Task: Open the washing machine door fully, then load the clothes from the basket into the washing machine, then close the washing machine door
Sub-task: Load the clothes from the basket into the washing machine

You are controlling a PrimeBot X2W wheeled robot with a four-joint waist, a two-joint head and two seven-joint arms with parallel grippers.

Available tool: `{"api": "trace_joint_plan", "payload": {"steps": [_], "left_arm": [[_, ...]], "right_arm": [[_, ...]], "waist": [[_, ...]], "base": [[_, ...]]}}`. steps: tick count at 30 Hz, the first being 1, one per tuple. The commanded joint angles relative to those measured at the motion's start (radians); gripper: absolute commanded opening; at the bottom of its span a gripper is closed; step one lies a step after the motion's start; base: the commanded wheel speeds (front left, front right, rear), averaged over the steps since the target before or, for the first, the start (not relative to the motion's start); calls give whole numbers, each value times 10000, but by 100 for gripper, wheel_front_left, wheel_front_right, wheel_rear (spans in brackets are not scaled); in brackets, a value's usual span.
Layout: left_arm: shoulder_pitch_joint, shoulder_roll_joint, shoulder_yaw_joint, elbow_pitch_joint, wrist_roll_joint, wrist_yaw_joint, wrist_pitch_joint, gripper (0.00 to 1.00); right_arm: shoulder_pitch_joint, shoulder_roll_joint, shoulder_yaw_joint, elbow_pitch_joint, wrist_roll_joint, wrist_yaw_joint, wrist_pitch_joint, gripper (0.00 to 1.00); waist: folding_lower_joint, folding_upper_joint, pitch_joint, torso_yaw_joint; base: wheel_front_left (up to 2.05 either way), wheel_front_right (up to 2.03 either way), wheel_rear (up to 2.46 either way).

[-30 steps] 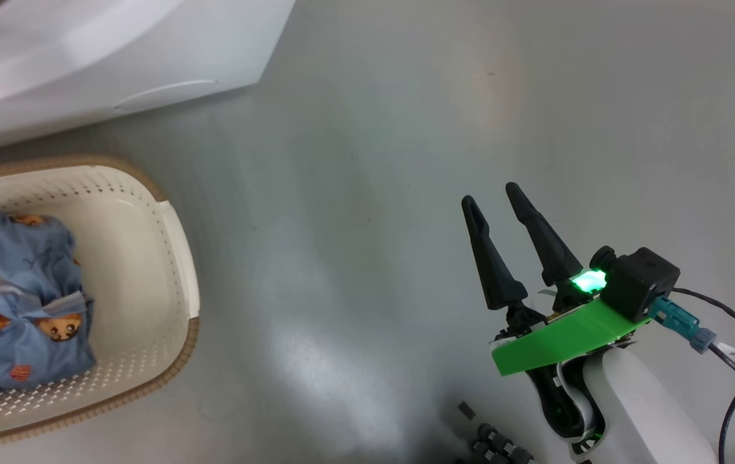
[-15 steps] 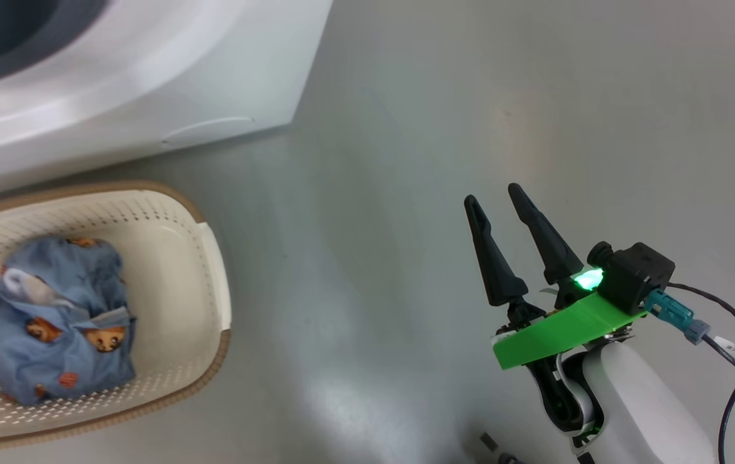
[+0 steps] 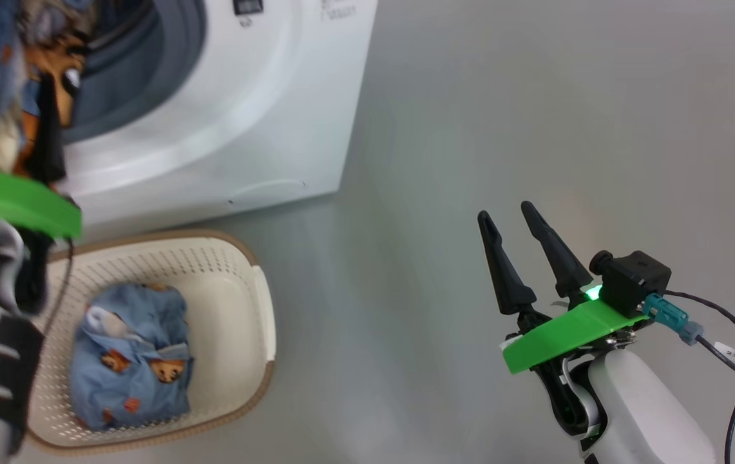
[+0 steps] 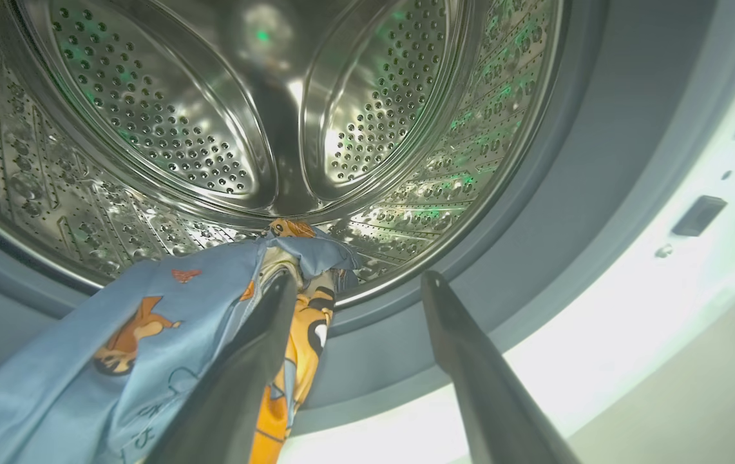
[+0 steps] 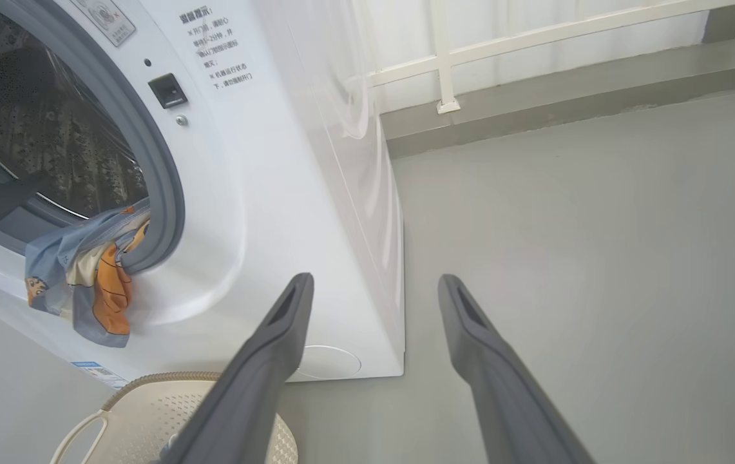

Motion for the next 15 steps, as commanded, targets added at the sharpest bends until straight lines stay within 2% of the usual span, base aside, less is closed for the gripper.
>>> {"api": "trace_joint_plan", "payload": {"steps": [1, 9, 15], "left_arm": [[415, 348, 364, -431, 110, 7, -55, 100], [2670, -141, 1041, -1676, 635, 8, -55, 100], [4280, -496, 1723, -2792, 1087, 202, -55, 100]], "right_arm": [[95, -36, 86, -84, -121, 75, -82, 100], [501, -36, -228, 467, -339, 75, -82, 100], [773, -35, -338, 683, -417, 75, -82, 100]], "waist": [[0, 0, -1001, 572], [0, 0, -2387, 1079], [0, 0, -3151, 1270]], "base": [[0, 0, 0], [0, 0, 0], [0, 0, 0]]}}
